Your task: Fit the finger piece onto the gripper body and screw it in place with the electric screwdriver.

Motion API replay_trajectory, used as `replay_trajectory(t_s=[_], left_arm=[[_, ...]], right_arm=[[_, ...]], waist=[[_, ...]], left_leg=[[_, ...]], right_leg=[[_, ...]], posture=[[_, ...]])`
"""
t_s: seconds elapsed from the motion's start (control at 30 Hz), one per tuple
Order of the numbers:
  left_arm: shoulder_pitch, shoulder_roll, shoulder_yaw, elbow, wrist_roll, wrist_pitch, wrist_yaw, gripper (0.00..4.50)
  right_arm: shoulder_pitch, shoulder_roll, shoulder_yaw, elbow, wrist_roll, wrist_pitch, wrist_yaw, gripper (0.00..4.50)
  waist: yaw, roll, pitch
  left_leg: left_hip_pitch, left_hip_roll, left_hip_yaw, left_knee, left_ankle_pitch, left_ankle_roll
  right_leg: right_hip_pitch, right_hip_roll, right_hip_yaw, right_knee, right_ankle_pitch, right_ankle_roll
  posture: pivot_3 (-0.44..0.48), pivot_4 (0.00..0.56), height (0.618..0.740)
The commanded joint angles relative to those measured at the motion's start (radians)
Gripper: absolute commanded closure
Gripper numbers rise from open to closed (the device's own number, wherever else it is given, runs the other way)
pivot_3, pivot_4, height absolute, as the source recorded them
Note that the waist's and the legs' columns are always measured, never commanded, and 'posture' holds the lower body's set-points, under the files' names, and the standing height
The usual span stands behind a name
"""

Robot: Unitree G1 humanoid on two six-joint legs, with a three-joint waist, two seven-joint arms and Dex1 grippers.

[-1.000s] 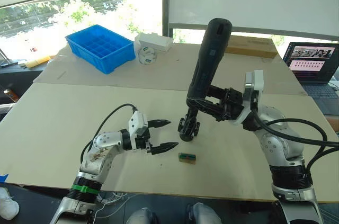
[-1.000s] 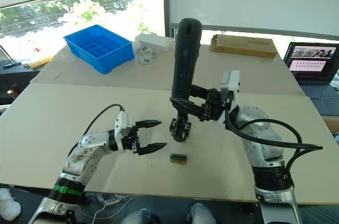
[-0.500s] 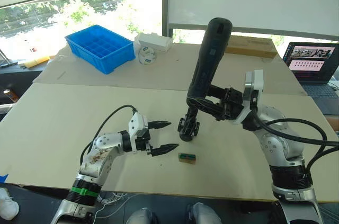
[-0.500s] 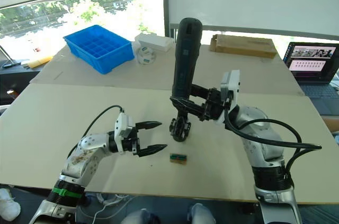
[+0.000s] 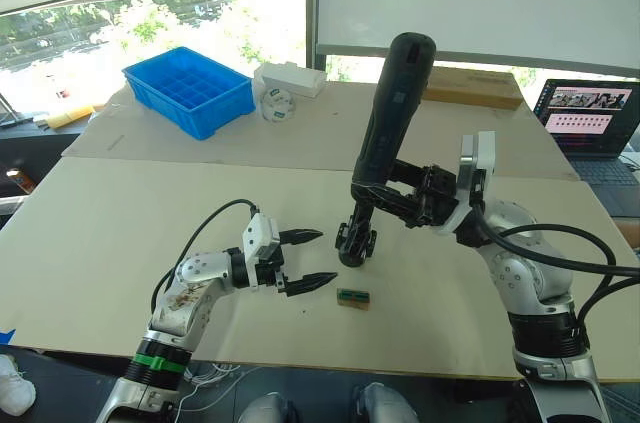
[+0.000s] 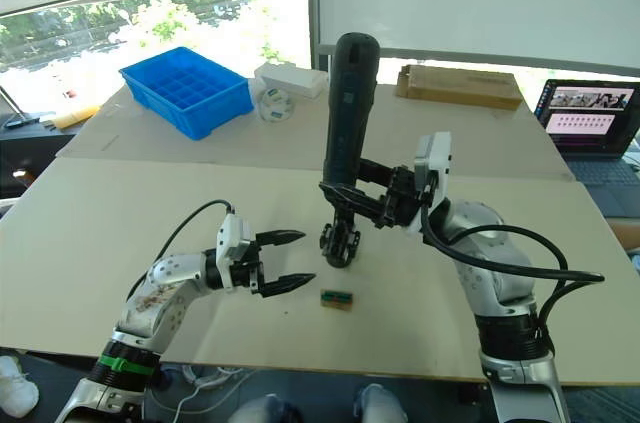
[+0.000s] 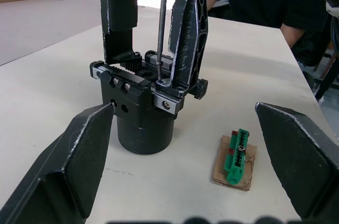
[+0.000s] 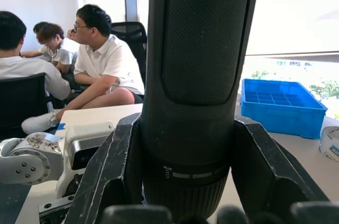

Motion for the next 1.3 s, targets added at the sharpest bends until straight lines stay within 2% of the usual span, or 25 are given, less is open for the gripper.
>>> replay_trajectory(t_s=[0.03,0.6,0.9,1.3], left_arm=[[0.000,0.003,0.001,-0.031,-0.004,0.003,0.006,0.00],[0.001,-0.003,-0.010,0.003,0.023,-0.026,0.016,0.00],[-0.061,-0.037,-0.051,0.152,0.145,-0.105,0.074,0.00],[-0.182,-0.149,-0.077,0.363,0.209,-0.211,0.091,0.00]], right_arm=[[-0.014,0.008,-0.008,-0.057,0.027,0.004,-0.002,2.59],[0.008,0.004,0.002,-0.079,0.020,0.011,-0.005,2.59],[0.003,0.008,0.004,-0.082,0.008,-0.002,-0.010,2.59],[-0.011,0.016,0.003,-0.068,-0.010,-0.010,-0.008,2.59]], waist=[[0.000,0.000,0.000],[0.000,0.000,0.000],[0.000,0.000,0.000],[0.000,0.000,0.000]], left_leg=[[0.000,0.000,0.000,0.000,0.000,0.000],[0.000,0.000,0.000,0.000,0.000,0.000],[0.000,0.000,0.000,0.000,0.000,0.000],[0.000,0.000,0.000,0.000,0.000,0.000]], right_leg=[[0.000,0.000,0.000,0.000,0.000,0.000],[0.000,0.000,0.000,0.000,0.000,0.000],[0.000,0.000,0.000,0.000,0.000,0.000],[0.000,0.000,-0.001,0.000,0.000,0.000]], posture=[[0.000,0.150,0.740],[0.000,0.150,0.740],[0.000,0.150,0.740],[0.000,0.150,0.740]])
